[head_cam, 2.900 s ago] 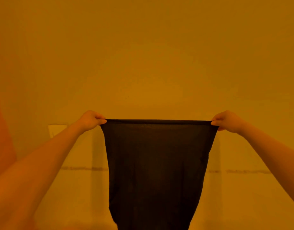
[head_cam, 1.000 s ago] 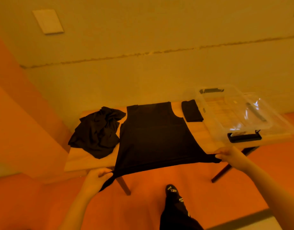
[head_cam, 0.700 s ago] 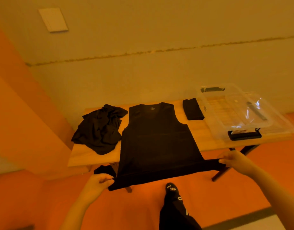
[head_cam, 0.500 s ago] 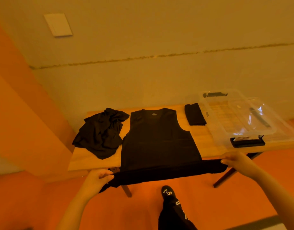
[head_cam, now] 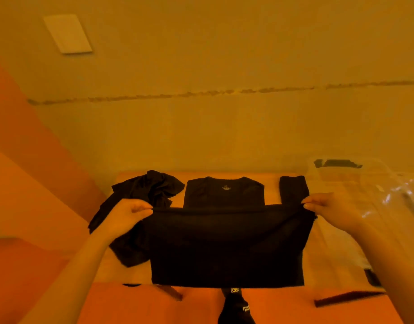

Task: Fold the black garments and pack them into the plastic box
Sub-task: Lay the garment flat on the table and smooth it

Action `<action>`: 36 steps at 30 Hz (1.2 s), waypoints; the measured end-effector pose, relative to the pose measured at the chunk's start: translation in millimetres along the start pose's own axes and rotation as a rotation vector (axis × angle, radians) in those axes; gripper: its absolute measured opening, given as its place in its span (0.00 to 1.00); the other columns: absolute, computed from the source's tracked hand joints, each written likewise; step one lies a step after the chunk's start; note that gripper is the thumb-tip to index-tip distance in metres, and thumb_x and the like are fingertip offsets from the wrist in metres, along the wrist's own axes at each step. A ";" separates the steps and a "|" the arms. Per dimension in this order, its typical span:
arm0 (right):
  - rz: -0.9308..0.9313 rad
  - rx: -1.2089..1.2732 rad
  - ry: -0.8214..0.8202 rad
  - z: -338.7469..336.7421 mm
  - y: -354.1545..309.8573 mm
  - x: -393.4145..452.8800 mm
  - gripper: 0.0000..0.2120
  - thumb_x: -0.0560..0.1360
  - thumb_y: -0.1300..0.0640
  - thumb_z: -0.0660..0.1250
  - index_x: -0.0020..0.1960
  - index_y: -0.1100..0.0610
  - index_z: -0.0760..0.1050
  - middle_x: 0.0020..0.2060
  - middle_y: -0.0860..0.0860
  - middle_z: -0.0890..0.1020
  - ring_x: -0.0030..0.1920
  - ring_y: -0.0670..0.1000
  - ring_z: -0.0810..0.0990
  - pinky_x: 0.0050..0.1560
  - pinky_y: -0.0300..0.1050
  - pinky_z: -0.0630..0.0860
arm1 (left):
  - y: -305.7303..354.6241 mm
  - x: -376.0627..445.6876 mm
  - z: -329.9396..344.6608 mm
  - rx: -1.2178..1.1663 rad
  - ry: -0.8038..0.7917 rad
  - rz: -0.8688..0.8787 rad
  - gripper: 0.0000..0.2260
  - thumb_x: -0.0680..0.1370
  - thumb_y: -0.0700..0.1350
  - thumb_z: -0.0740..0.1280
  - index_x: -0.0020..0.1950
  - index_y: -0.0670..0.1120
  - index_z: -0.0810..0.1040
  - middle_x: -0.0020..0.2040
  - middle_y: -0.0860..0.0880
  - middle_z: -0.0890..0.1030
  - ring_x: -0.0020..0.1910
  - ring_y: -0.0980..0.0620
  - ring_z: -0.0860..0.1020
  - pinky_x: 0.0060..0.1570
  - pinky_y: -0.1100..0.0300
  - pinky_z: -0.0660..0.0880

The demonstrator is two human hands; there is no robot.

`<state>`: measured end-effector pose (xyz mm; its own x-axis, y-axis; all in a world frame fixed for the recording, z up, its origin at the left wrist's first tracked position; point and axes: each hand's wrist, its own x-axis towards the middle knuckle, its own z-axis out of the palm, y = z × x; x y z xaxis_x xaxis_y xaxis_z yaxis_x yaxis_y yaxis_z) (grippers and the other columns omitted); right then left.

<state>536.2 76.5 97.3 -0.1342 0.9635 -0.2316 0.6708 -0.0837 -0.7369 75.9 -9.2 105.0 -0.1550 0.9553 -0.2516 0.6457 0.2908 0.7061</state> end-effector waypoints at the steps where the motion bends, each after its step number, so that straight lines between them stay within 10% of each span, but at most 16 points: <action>1: 0.000 -0.012 -0.016 -1.6 1.0 25.1 0.09 0.74 0.67 0.65 0.43 0.54 0.78 0.39 0.51 0.78 0.40 0.44 0.77 0.42 0.33 0.71 | 5.0 22.6 -1.2 0.005 -0.007 -0.006 0.04 0.75 0.40 0.68 0.47 0.47 0.80 0.42 0.55 0.80 0.44 0.58 0.78 0.41 0.71 0.69; 6: 0.097 -0.023 -0.089 -8.1 7.3 151.9 0.08 0.75 0.65 0.65 0.40 0.55 0.78 0.40 0.57 0.80 0.46 0.57 0.78 0.46 0.46 0.74 | 20.3 136.7 8.8 -0.026 0.026 -0.069 0.05 0.77 0.39 0.65 0.51 0.44 0.79 0.46 0.48 0.79 0.48 0.51 0.77 0.46 0.64 0.71; 10: 0.124 -0.139 0.023 12.3 5.4 219.5 0.12 0.77 0.62 0.62 0.61 0.60 0.74 0.56 0.61 0.78 0.55 0.59 0.77 0.51 0.46 0.72 | 5.5 192.2 48.5 0.123 0.184 -0.171 0.17 0.78 0.43 0.64 0.66 0.41 0.71 0.62 0.42 0.75 0.62 0.42 0.73 0.60 0.51 0.69; 20: -0.065 -0.628 -0.290 154.7 67.2 47.7 0.32 0.75 0.38 0.55 0.74 0.49 0.52 0.72 0.44 0.52 0.73 0.47 0.59 0.69 0.43 0.63 | -81.2 39.6 197.7 0.591 -0.009 0.007 0.26 0.79 0.58 0.41 0.67 0.47 0.66 0.64 0.44 0.72 0.66 0.46 0.64 0.50 0.49 0.77; 24: -0.131 -0.705 -0.278 165.2 128.2 -0.7 0.31 0.77 0.38 0.34 0.76 0.50 0.41 0.76 0.48 0.45 0.75 0.46 0.43 0.72 0.45 0.42 | -109.3 5.3 203.5 0.646 -0.043 0.045 0.34 0.72 0.57 0.53 0.76 0.49 0.50 0.76 0.45 0.53 0.76 0.49 0.44 0.64 0.47 0.58; 27: -0.098 -0.706 -0.315 156.2 146.9 -14.6 0.29 0.78 0.39 0.34 0.76 0.49 0.40 0.76 0.46 0.41 0.75 0.46 0.40 0.71 0.41 0.38 | -111.4 -11.5 199.2 0.720 -0.143 0.019 0.28 0.79 0.58 0.39 0.70 0.43 0.61 0.75 0.43 0.53 0.75 0.44 0.49 0.67 0.50 0.52; 30: -0.060 -0.728 -0.290 152.4 150.7 -23.2 0.28 0.78 0.39 0.36 0.76 0.49 0.41 0.76 0.45 0.41 0.75 0.45 0.40 0.71 0.42 0.40 | -117.5 -23.8 196.5 0.767 -0.133 0.059 0.29 0.79 0.59 0.40 0.75 0.45 0.51 0.77 0.44 0.47 0.76 0.47 0.41 0.71 0.52 0.41; 36: -0.140 -0.837 -0.217 160.8 146.4 -48.6 0.31 0.78 0.37 0.38 0.76 0.52 0.40 0.76 0.48 0.43 0.75 0.48 0.42 0.71 0.47 0.41 | -132.5 -35.7 185.1 0.794 -0.121 0.084 0.33 0.78 0.61 0.35 0.68 0.40 0.62 0.67 0.40 0.71 0.76 0.48 0.41 0.70 0.48 0.47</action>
<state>523.6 -23.5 -101.5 -0.3341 0.8742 -0.3524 0.9414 0.3280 -0.0789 134.3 -91.6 -102.0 -0.0296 0.9468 -0.3206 0.9971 0.0503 0.0564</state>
